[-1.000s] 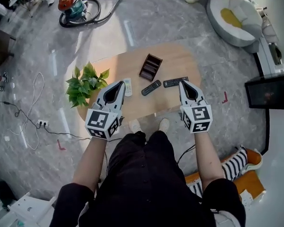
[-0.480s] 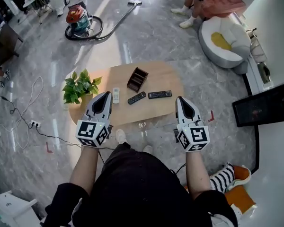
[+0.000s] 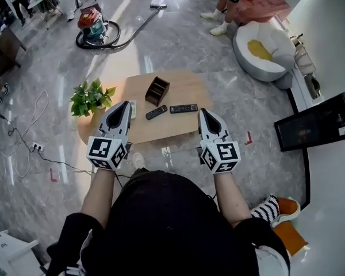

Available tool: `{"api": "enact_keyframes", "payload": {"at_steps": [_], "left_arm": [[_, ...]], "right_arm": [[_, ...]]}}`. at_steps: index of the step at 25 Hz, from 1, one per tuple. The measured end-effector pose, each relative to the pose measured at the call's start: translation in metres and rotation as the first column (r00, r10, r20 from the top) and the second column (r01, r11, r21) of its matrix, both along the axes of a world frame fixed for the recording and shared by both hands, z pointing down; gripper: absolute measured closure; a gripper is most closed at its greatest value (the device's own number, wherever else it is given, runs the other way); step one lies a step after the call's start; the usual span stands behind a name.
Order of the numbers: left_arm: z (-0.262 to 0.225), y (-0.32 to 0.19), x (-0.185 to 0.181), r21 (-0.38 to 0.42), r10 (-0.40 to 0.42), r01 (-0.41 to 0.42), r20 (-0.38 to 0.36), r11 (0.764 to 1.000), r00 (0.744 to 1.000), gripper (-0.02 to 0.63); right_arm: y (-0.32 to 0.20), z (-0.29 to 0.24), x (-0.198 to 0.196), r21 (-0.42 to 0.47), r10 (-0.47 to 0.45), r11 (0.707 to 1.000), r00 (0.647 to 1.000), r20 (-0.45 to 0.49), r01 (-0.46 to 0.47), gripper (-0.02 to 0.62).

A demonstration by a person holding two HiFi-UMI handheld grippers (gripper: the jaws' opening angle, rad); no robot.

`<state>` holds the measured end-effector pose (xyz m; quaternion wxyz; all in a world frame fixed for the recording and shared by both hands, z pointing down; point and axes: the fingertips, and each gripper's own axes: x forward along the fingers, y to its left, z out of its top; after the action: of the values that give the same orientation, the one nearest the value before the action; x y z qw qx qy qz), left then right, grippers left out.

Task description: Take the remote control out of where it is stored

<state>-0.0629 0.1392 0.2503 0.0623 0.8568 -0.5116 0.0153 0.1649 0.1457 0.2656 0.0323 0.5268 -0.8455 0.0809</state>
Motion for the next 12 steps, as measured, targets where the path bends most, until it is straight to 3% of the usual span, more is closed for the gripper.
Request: {"api": "enact_keyframes", "payload": {"at_steps": [12], "left_arm": [[-0.008, 0.0, -0.021, 0.038, -0.028, 0.027, 0.005, 0.999, 1.0, 0.598]], "right_arm": [[0.001, -0.009, -0.011, 0.04, -0.016, 0.999, 1.0, -0.008, 0.016, 0.589]]}}
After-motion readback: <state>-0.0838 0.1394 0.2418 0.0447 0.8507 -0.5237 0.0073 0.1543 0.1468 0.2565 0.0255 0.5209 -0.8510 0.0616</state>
